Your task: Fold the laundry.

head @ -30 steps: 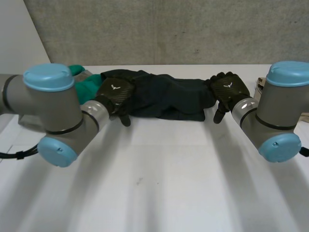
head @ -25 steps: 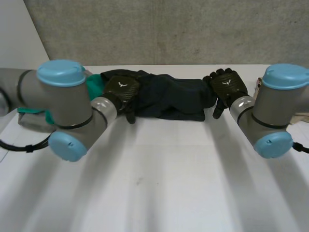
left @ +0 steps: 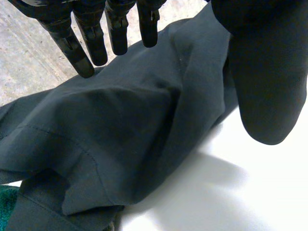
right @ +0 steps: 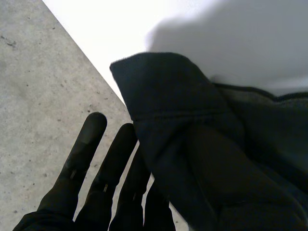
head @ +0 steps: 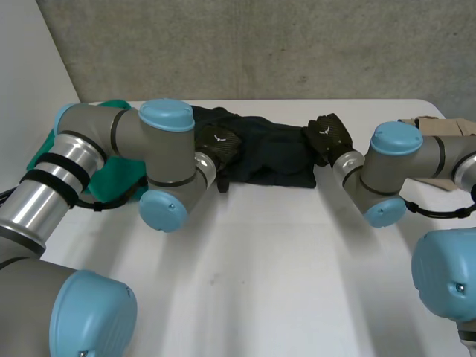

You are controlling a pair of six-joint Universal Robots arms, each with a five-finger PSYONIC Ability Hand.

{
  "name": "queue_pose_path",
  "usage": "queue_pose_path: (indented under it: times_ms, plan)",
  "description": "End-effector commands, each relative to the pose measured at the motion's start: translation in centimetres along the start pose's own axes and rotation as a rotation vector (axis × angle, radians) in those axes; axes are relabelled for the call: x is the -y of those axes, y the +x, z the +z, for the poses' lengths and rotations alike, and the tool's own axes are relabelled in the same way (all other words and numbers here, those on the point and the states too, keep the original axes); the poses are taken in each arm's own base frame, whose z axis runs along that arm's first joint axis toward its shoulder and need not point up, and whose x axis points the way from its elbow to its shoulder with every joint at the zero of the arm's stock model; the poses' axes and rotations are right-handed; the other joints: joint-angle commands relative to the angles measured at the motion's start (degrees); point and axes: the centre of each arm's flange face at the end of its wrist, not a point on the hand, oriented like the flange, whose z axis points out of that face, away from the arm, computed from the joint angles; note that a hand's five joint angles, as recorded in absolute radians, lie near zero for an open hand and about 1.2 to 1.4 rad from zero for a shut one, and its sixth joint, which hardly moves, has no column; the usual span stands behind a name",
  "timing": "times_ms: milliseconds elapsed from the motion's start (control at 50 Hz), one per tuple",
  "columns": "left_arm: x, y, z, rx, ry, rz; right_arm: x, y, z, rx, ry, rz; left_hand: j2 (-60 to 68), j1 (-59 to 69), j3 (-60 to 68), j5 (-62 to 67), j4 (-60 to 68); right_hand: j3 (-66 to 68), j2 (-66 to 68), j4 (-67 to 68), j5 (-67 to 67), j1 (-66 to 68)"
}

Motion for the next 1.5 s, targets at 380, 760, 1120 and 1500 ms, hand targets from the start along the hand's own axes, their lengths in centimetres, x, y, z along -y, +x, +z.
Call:
queue_pose_path:
  times_ms: [380,760,1120,1500]
  plan:
    - [2.5,-2.6,-1.7,0.177,0.05,-0.144,19.9,5.2,-12.6,0.011,0.07,0.231,66.0,67.8,66.1,65.7,65.6,14.2,14.1,14.3,15.0,18.4]
    - [19.8,-11.1,-24.6,0.157,0.491,-0.16,26.1,9.8,-19.5,-0.075,0.127,0.223,66.0,67.8,66.1,65.7,65.6,14.2,14.1,14.3,15.0,18.4]
    - [14.2,-10.6,-16.3,0.075,0.268,-0.145,22.5,9.0,-16.6,-0.065,0.026,0.252,66.0,67.8,66.1,65.7,65.6,14.2,14.1,14.3,15.0,18.4]
    - [25.6,-13.6,-18.4,0.187,0.826,-0.281,29.3,13.0,-12.3,-0.349,0.52,0.211,66.0,67.8,66.1,65.7,65.6,14.2,14.1,14.3,15.0,18.4]
